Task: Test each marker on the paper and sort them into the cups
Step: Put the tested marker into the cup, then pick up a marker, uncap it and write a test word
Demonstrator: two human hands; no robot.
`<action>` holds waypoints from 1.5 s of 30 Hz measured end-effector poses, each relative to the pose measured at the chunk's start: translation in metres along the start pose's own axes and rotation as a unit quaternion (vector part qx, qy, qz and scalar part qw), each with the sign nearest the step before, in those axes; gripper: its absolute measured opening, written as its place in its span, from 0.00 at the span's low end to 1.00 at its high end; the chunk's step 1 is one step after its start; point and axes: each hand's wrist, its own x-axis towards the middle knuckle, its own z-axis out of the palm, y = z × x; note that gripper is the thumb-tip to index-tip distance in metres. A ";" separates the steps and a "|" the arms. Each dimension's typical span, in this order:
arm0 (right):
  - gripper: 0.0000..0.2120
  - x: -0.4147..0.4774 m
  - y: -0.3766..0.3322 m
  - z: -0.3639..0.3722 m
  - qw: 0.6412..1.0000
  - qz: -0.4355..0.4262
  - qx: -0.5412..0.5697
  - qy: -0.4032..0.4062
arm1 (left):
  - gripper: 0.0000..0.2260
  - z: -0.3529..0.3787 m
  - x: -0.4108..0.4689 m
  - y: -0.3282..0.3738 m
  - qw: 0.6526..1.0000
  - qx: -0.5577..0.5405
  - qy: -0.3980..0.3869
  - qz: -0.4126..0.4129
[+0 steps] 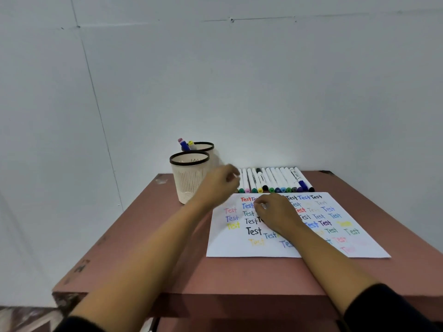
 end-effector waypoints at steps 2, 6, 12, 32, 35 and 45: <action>0.11 0.000 -0.001 -0.001 1.000 -0.004 0.007 0.013 | 0.09 0.016 -0.012 -0.014 0.998 0.031 -0.049 -0.012; 0.11 -0.002 -0.003 -0.002 0.999 -0.021 -0.007 0.023 | 0.10 0.030 -0.022 -0.033 0.992 0.087 -0.085 -0.025; 0.11 0.002 -0.010 -0.011 1.000 0.001 0.013 0.000 | 0.10 0.035 -0.025 -0.037 0.994 0.097 -0.055 -0.009; 0.15 0.083 0.107 -0.056 0.957 0.262 -0.123 0.028 | 0.09 0.041 -0.019 -0.046 0.994 0.097 -0.058 0.009; 0.16 0.088 0.109 -0.054 0.956 0.265 -0.124 0.023 | 0.09 0.042 -0.018 -0.045 0.994 0.098 -0.056 0.012; 0.06 0.080 0.108 -0.054 0.940 0.287 0.011 0.186 | 0.09 0.042 -0.019 -0.042 0.995 0.087 -0.036 0.016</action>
